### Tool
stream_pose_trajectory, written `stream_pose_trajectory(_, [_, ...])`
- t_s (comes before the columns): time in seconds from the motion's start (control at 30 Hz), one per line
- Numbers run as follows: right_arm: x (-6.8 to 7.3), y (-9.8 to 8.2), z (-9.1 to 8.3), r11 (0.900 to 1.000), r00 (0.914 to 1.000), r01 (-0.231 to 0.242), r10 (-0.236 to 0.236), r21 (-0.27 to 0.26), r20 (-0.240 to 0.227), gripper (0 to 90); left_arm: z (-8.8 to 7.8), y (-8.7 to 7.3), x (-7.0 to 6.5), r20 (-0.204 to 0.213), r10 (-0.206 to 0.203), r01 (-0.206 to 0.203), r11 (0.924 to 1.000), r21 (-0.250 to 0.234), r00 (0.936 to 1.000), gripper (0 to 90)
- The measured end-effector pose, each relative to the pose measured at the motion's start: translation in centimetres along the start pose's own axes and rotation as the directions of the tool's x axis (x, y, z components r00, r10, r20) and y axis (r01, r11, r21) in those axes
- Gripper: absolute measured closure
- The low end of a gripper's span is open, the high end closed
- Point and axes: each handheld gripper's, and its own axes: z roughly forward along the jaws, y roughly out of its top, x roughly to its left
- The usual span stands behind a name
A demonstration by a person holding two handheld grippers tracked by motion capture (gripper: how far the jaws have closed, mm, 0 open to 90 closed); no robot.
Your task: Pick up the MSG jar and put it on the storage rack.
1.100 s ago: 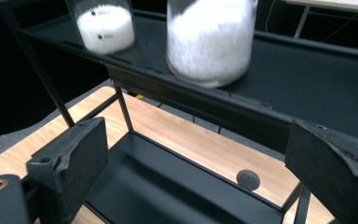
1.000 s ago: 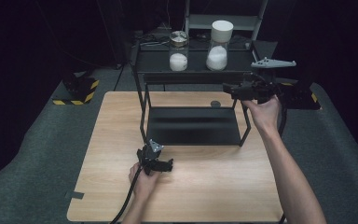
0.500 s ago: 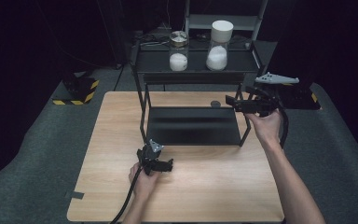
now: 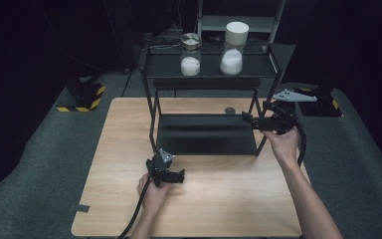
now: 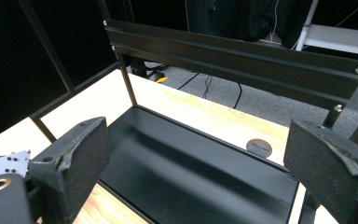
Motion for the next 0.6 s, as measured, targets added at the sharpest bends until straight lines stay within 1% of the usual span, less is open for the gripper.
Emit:
stream_pose_trajectory(0.2, [-0.1,-1.2,0.3,1.000,1.0000,-0.003,0.003,0.006,-0.001,6.5,0.0,0.0,0.0,0.000,0.000,0.000,1.0000,0.000,1.0000,0.6])
stream_pose_trajectory(0.4, [0.1,-2.2,0.7,1.000,0.9999,0.010,-0.010,0.021,0.001,6.5,0.0,0.0,0.0,0.000,0.000,0.000,1.0000,0.000,1.0000,0.6])
stream_pose_trajectory(0.6, [0.3,-3.3,1.2,0.999,0.9999,0.011,-0.011,0.034,0.002,6.5,0.0,0.0,0.0,0.000,0.000,0.000,1.0000,0.000,1.0000,0.6])
